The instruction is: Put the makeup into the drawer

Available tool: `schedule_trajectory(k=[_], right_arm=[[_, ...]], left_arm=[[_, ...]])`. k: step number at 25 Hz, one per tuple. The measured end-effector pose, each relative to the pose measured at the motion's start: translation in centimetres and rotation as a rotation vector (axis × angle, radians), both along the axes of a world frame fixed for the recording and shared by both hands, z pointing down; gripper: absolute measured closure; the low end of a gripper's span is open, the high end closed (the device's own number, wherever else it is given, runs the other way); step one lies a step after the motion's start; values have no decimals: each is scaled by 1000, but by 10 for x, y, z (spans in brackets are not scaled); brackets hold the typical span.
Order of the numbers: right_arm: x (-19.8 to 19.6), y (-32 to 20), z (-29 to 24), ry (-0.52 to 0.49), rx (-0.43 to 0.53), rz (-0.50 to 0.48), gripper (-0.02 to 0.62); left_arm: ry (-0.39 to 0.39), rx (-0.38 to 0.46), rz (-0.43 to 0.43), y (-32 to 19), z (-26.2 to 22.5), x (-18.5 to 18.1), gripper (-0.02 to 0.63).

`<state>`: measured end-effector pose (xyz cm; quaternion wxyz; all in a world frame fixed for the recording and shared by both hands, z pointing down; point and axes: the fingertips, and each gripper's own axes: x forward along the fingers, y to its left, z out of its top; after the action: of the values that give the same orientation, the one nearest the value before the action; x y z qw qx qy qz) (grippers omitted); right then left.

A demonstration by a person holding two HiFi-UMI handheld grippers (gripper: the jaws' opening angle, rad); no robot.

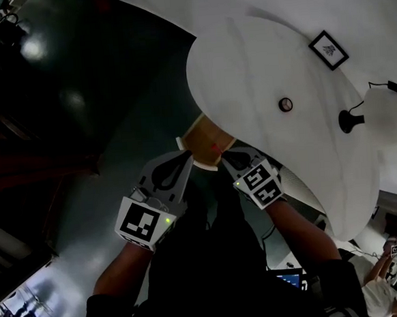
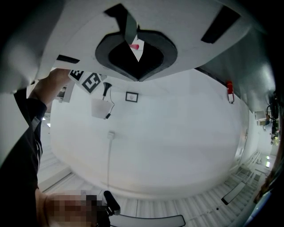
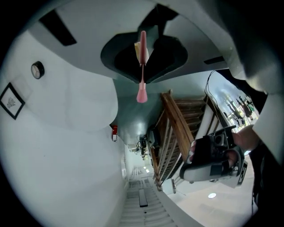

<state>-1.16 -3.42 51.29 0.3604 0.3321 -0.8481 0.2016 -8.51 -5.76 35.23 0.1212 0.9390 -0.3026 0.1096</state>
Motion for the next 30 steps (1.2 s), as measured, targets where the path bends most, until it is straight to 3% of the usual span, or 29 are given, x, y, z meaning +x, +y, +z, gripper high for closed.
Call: schedule_trajectory(k=[5,15,22,30], right_arm=[[-23,12,67,42,-24,-84,548],[-20,-10,211,67,-144,-26,548],[-21,-23,305,140,-199,-89,548],[-44,-31,375,171,-243,-172,548]], left_arm=[[6,-11,9,1,29,-1,595],[-43,-112,-29,-6,133,-24,595],[-80,-117,-1,-6,189,-27,595],[-74,-174,-16,-1,243,-30,595]])
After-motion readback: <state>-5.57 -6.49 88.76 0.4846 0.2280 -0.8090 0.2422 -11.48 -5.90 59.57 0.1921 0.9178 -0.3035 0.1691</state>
